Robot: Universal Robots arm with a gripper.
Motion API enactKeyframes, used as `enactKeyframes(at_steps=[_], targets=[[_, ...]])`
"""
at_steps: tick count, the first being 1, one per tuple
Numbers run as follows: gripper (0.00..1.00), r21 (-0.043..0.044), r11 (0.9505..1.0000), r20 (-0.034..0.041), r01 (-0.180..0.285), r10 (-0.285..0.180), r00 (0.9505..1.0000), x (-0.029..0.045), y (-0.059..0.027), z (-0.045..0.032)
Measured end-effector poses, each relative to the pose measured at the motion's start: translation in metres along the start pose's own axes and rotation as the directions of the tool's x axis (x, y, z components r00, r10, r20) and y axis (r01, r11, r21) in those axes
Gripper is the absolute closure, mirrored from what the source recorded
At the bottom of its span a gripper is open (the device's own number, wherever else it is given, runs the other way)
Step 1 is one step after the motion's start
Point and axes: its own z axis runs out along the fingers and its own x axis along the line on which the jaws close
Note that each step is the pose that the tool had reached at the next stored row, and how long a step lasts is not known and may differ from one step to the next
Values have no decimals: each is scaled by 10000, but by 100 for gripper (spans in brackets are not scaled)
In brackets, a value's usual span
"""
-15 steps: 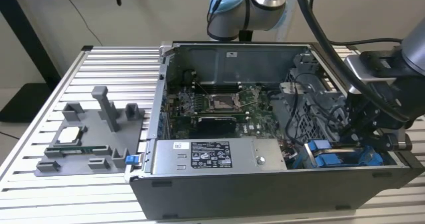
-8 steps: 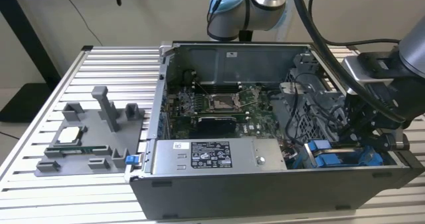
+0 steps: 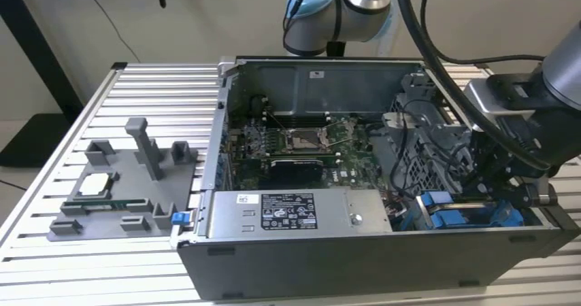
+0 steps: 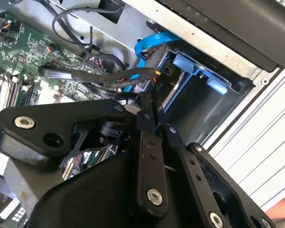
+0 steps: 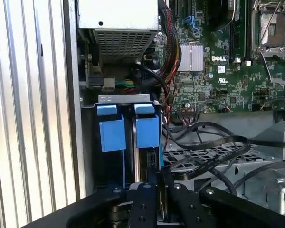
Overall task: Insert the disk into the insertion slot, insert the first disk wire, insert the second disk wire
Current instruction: 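Insert the second disk wire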
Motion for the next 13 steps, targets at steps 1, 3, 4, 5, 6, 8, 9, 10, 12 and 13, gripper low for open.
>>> enactKeyframes(at_steps=[1,3,4,5,6,8,9,10,12,13], targets=[[100,3,10000,0,1,-1,10000,2,0,9],[100,6,10000,-13,1,-1,10000,7,1,35],[100,6,10000,-17,1,-1,10000,9,2,48],[100,7,10000,-15,1,-1,10000,10,2,54],[100,7,10000,-6,1,-1,10000,11,1,58],[0,6,10000,48,1,-1,10000,11,0,64],[0,4,10000,56,1,-1,10000,8,0,46],[0,3,10000,49,1,-1,10000,1,0,8],[0,3,10000,60,1,-1,10000,-7,-1,-41],[0,2,10000,62,0,0,10000,-9,-1,-56]])
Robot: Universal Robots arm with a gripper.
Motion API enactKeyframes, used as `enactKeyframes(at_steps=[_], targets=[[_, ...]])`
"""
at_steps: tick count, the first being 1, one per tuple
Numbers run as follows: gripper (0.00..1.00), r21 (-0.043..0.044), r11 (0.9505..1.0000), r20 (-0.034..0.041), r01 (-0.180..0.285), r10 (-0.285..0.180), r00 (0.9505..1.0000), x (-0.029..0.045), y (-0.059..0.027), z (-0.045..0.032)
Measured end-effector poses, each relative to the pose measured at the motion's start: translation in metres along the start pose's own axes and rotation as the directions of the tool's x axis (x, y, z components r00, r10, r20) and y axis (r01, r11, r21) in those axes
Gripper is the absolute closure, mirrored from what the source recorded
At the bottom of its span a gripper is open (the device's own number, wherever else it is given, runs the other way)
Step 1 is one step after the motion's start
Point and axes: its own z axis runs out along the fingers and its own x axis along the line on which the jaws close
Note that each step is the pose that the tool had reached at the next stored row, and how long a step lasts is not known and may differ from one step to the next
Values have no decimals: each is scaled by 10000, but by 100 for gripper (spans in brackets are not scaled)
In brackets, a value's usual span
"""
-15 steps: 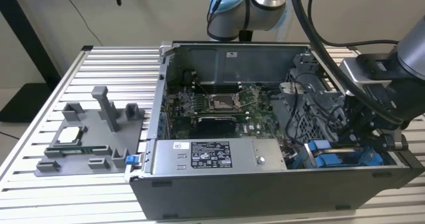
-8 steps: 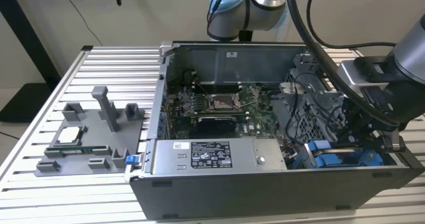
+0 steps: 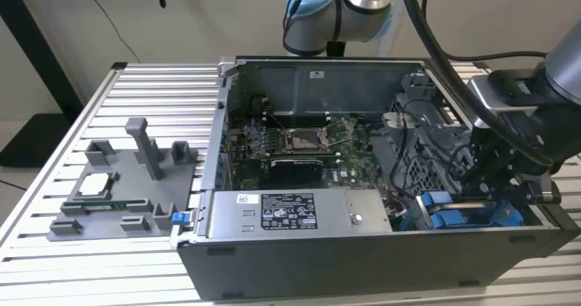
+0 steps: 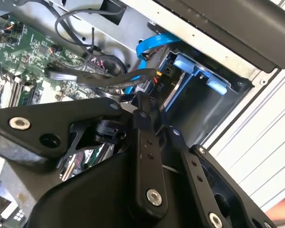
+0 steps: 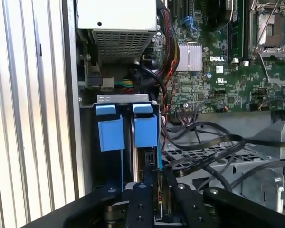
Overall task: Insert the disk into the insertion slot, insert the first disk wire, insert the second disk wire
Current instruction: 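Insert the second disk wire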
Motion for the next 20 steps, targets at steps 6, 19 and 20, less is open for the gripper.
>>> enactKeyframes(at_steps=[6,19,20], targets=[[0,0,10000,-3,-1,1,10000,-9,0,-51],[0,0,10000,-3,-1,1,10000,-33,-2,-183],[0,0,10000,-3,-1,1,10000,-35,-2,-194]])
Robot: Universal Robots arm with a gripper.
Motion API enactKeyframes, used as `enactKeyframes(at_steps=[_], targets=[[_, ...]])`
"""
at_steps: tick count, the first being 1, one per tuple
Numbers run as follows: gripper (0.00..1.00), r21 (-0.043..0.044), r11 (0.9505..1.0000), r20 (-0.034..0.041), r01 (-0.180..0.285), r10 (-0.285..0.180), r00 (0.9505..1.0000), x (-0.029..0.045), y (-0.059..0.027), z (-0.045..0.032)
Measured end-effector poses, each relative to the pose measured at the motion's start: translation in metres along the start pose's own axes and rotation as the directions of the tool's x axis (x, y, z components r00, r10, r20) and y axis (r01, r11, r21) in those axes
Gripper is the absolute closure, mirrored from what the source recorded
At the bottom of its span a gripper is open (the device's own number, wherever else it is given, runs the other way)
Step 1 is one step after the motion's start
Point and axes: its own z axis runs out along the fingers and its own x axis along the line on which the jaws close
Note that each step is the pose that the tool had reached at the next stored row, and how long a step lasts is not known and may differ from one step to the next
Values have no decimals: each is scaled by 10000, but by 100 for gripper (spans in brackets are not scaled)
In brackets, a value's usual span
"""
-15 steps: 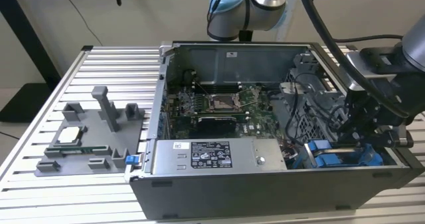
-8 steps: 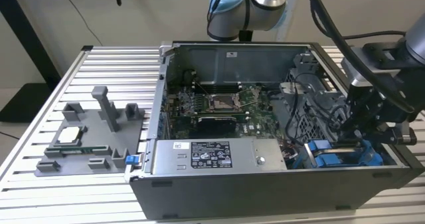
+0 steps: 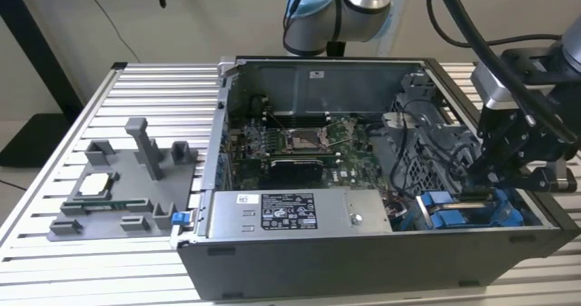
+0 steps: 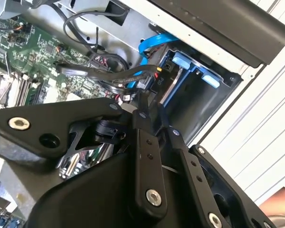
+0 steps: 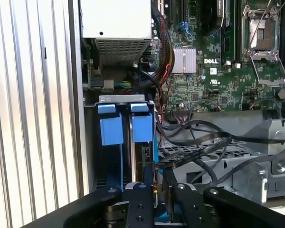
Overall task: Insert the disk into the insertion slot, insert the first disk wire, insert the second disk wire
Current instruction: 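Insert the second disk wire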
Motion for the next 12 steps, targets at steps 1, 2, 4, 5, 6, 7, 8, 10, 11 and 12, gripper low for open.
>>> enactKeyframes(at_steps=[1,2,4,5,6,7,8,10,11,12], targets=[[0,0,10000,1,0,0,10000,-2,0,-11],[0,0,10000,0,0,0,10000,-4,0,-22],[0,0,10000,1,0,0,10000,-7,0,-40],[0,0,10000,0,0,0,10000,-9,-1,-49],[0,0,10000,-1,0,0,10000,-10,-1,-57],[0,0,10000,-1,0,0,10000,-12,-1,-66],[0,0,10000,0,0,0,10000,-13,-1,-72],[0,0,10000,0,0,0,10000,-16,-1,-87],[0,0,10000,0,3,-3,10000,-17,-3,-92],[0,-1,10000,0,3,-3,10000,-18,-3,-96]])
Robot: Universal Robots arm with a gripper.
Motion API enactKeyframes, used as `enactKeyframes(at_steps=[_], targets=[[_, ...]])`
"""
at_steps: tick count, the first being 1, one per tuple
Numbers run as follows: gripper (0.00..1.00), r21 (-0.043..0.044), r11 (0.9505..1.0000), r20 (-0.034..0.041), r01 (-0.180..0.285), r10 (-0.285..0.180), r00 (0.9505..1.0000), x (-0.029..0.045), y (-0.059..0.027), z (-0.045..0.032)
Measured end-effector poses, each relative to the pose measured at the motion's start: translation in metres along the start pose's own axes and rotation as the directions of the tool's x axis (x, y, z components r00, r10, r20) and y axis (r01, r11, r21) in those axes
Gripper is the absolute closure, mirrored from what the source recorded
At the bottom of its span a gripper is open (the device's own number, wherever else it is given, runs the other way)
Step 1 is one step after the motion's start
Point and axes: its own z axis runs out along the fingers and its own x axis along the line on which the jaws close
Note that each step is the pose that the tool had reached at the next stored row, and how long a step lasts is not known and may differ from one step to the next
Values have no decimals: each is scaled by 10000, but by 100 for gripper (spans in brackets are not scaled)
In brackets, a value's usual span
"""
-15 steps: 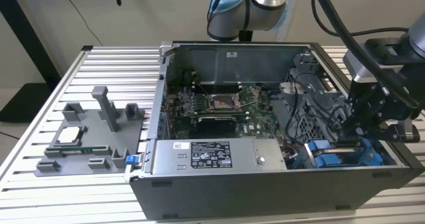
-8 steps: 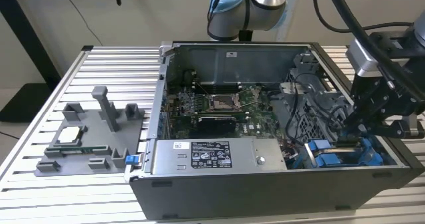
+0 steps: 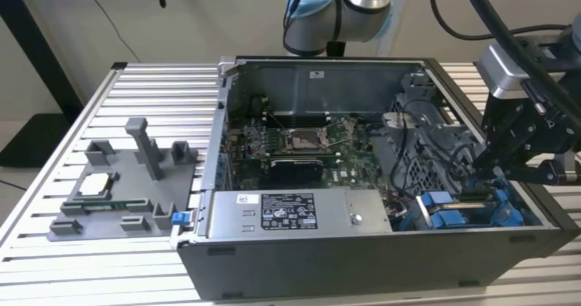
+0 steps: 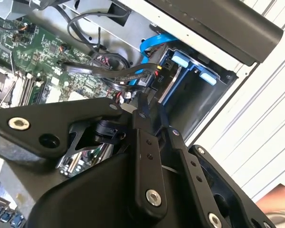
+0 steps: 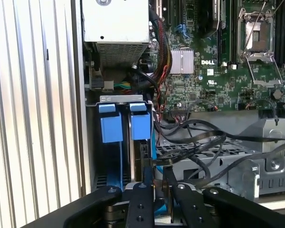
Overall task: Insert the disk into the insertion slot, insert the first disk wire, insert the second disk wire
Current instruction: 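Insert the second disk wire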
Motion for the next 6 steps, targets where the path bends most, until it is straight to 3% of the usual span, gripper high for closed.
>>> enactKeyframes(at_steps=[6], targets=[[0,1,10000,-1,-3,3,10000,-1,2,-6]])
